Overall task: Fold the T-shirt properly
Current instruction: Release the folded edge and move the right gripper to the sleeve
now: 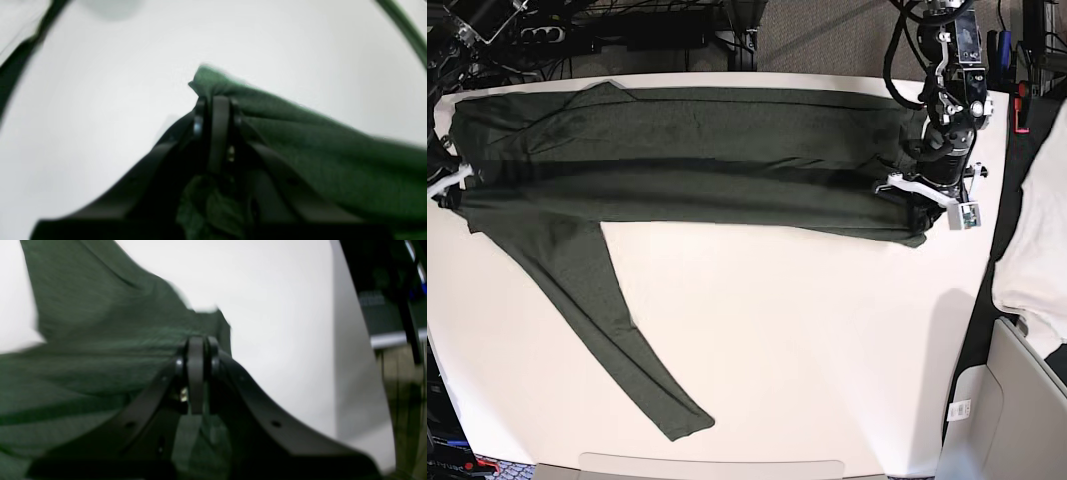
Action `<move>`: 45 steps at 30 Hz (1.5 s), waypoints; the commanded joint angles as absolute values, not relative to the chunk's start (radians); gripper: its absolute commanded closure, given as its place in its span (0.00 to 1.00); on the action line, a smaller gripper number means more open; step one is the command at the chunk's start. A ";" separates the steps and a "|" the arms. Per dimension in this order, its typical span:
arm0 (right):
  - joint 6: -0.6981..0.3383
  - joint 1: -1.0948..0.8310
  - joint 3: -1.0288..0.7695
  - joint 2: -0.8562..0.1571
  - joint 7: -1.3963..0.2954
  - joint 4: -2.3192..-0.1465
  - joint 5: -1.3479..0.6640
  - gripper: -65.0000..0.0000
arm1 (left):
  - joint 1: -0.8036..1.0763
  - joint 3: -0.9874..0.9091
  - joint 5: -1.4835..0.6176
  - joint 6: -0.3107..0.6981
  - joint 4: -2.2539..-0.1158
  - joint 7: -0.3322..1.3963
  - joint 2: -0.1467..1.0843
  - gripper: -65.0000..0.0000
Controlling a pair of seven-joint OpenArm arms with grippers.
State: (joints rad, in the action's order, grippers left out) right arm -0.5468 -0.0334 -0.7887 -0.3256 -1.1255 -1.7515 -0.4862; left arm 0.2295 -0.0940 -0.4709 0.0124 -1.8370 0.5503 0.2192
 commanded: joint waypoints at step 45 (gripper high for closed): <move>-0.535 -0.122 -0.765 -0.340 -1.102 -1.808 -0.366 0.95 | 0.318 -0.116 -0.469 0.019 -1.854 0.717 0.223 0.70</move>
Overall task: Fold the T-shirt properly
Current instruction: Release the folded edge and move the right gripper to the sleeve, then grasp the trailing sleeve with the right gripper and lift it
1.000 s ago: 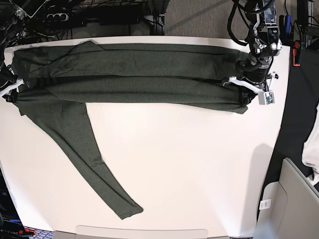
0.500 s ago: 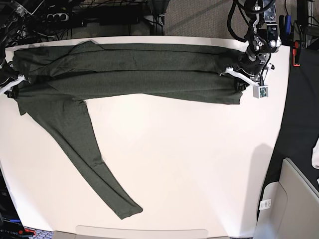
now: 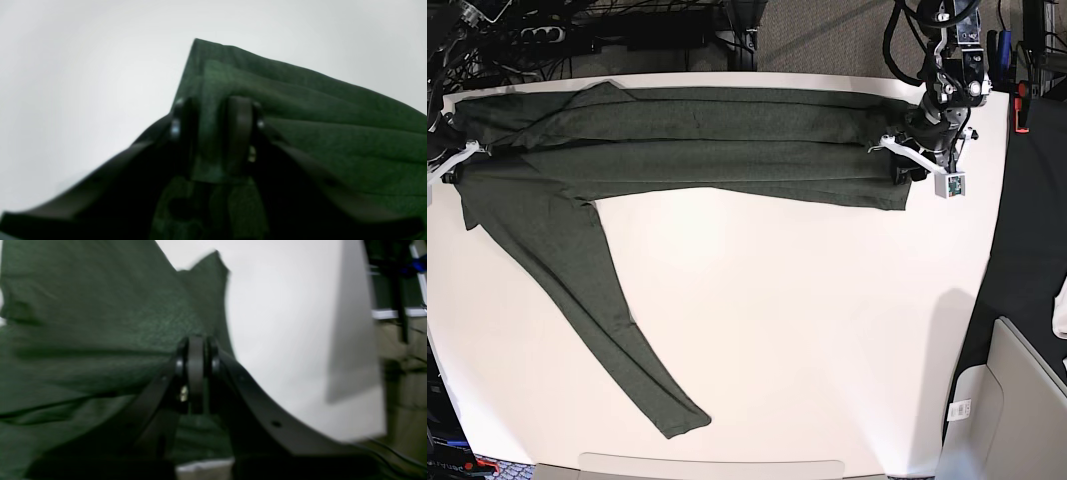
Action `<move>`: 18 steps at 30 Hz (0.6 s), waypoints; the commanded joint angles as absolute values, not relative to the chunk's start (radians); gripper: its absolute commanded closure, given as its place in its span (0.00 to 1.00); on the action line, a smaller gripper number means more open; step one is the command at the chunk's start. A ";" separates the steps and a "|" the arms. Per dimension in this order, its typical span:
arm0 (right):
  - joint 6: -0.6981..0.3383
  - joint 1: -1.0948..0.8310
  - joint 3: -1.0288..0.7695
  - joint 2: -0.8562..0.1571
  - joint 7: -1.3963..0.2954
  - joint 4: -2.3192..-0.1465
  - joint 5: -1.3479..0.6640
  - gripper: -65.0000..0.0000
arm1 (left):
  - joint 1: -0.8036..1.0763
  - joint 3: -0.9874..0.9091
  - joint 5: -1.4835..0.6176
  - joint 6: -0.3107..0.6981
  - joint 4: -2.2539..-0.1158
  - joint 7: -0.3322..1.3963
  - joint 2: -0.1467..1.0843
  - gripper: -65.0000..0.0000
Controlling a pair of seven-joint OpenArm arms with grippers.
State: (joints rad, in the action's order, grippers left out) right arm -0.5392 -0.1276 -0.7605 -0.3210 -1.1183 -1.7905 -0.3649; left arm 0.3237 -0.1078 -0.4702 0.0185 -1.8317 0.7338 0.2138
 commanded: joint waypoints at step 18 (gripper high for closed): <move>-0.533 0.074 -0.768 -0.278 -1.095 -1.844 -0.303 0.65 | 0.291 -0.119 -0.469 0.018 -1.876 0.717 0.223 0.54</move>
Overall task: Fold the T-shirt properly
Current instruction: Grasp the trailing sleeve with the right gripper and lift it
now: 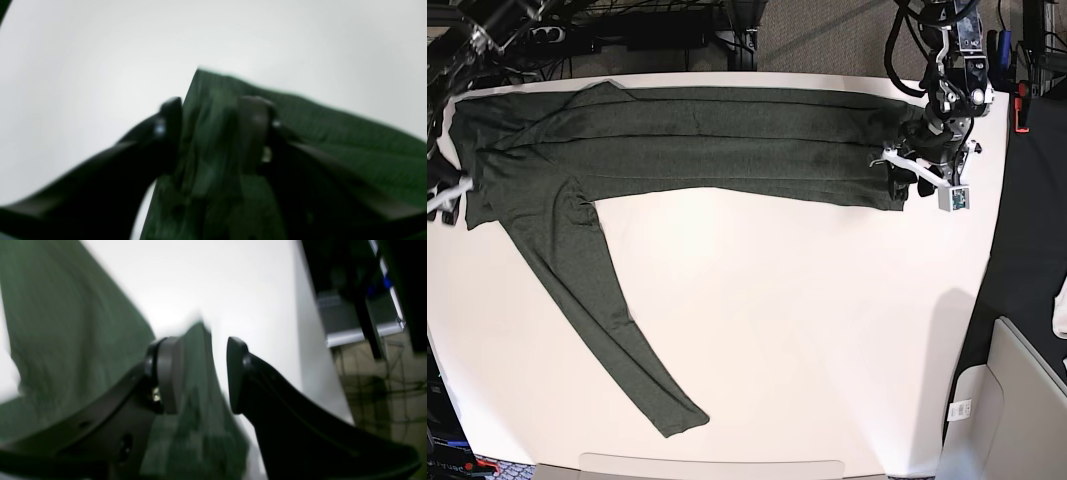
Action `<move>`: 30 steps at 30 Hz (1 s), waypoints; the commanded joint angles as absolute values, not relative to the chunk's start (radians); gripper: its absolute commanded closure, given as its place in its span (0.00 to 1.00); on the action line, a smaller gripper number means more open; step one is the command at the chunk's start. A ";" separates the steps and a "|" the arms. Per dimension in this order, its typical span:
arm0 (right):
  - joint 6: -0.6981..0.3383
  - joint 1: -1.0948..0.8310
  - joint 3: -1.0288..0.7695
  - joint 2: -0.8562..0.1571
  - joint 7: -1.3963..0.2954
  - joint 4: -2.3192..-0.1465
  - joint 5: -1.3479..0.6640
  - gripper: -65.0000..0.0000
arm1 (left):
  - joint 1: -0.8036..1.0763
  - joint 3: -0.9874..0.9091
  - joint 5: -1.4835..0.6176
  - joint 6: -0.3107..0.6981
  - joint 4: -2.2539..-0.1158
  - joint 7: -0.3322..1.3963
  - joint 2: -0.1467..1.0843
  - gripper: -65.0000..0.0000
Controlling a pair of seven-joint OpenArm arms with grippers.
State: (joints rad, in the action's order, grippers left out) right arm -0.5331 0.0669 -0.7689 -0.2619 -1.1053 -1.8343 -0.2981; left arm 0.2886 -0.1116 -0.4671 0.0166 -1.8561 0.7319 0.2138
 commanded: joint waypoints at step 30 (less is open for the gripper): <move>-0.479 0.704 -0.349 -0.173 -0.625 -0.883 0.211 0.45 | 0.214 -0.145 -0.469 0.018 -1.876 0.705 0.225 0.41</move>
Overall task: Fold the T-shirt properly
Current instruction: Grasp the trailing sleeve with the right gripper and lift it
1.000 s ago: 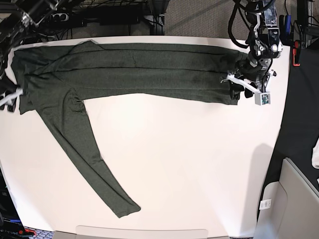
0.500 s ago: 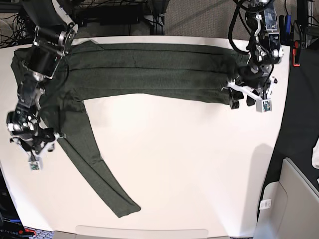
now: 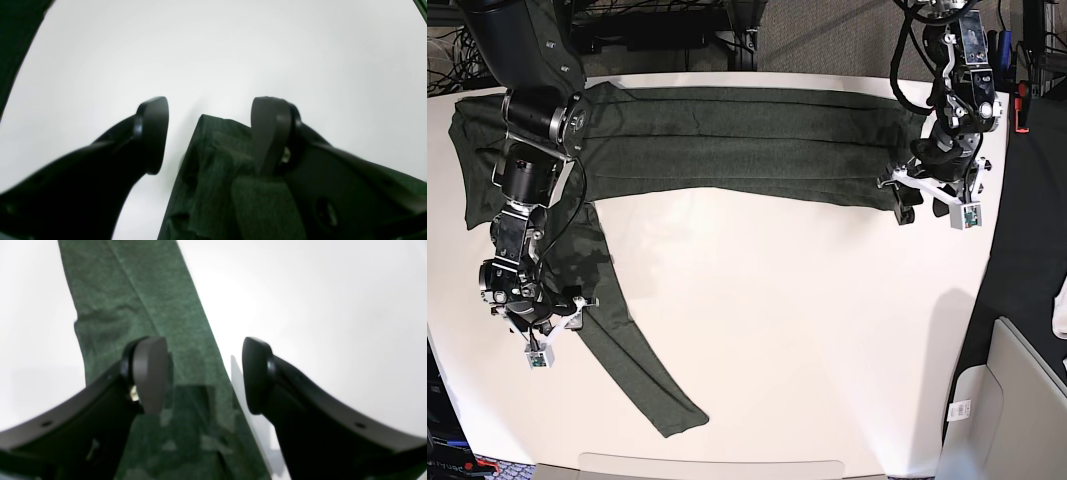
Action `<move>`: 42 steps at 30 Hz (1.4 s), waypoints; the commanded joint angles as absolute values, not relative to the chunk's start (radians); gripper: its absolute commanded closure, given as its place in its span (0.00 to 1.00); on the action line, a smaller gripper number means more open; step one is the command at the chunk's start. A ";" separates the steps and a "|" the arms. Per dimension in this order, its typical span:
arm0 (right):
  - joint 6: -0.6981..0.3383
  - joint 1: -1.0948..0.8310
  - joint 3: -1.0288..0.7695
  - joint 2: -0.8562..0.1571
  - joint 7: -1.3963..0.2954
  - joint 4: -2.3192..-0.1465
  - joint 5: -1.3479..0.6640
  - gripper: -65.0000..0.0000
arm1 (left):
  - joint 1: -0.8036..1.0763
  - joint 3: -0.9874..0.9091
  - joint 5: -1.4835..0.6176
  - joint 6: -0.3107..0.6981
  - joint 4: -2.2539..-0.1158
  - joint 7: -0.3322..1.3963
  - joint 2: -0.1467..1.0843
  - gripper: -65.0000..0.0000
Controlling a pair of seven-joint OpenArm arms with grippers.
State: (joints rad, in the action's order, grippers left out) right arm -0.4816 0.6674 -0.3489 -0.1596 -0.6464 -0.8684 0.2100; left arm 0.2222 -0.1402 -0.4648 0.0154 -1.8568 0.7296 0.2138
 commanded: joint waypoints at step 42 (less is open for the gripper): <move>-0.698 0.430 -0.348 -0.168 -1.081 -1.339 -0.151 0.97 | 0.222 -0.147 -0.469 0.019 -1.919 0.654 0.226 0.42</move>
State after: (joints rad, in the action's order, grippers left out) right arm -0.6922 0.4103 -0.3477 -0.1596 -1.0893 -1.3216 -0.1410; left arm 0.2298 -0.1406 -0.4664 0.0193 -1.8977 0.6781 0.2153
